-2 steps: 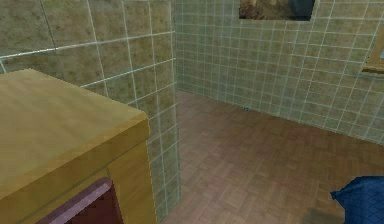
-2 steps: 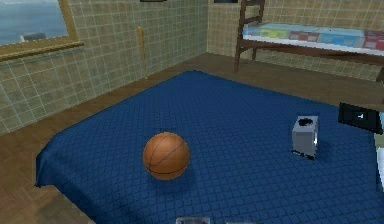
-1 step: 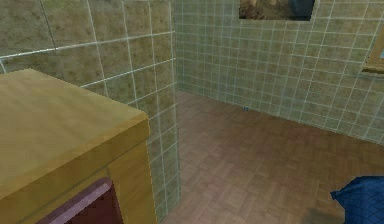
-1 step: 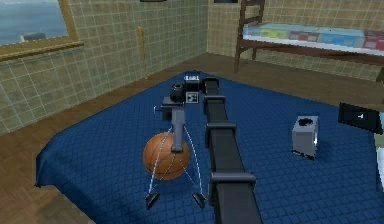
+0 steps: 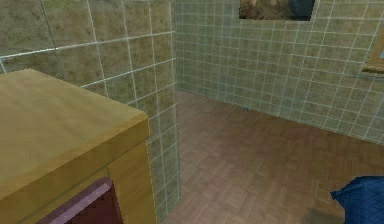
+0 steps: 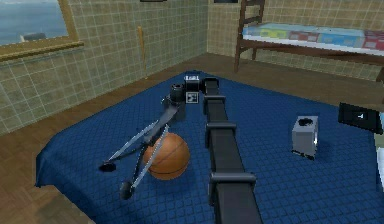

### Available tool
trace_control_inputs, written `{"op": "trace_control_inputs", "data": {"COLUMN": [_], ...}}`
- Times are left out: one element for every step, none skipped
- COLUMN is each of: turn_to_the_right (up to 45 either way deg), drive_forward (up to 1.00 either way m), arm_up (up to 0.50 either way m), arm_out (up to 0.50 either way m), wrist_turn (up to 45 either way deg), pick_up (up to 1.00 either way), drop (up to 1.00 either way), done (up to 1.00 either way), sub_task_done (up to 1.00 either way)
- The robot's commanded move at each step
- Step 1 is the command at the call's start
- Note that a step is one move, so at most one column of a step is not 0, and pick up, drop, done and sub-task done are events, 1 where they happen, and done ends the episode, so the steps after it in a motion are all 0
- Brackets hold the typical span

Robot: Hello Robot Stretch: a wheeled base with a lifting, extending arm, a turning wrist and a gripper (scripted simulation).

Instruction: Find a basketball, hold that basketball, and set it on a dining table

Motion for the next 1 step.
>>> {"op": "trace_control_inputs", "data": {"turn_to_the_right": [0.0], "drive_forward": [0.00], "arm_up": [0.00], "arm_out": [0.00], "wrist_turn": [45.0], "pick_up": [0.00], "drop": [0.00], "done": [0.00], "sub_task_done": [0.00]}}
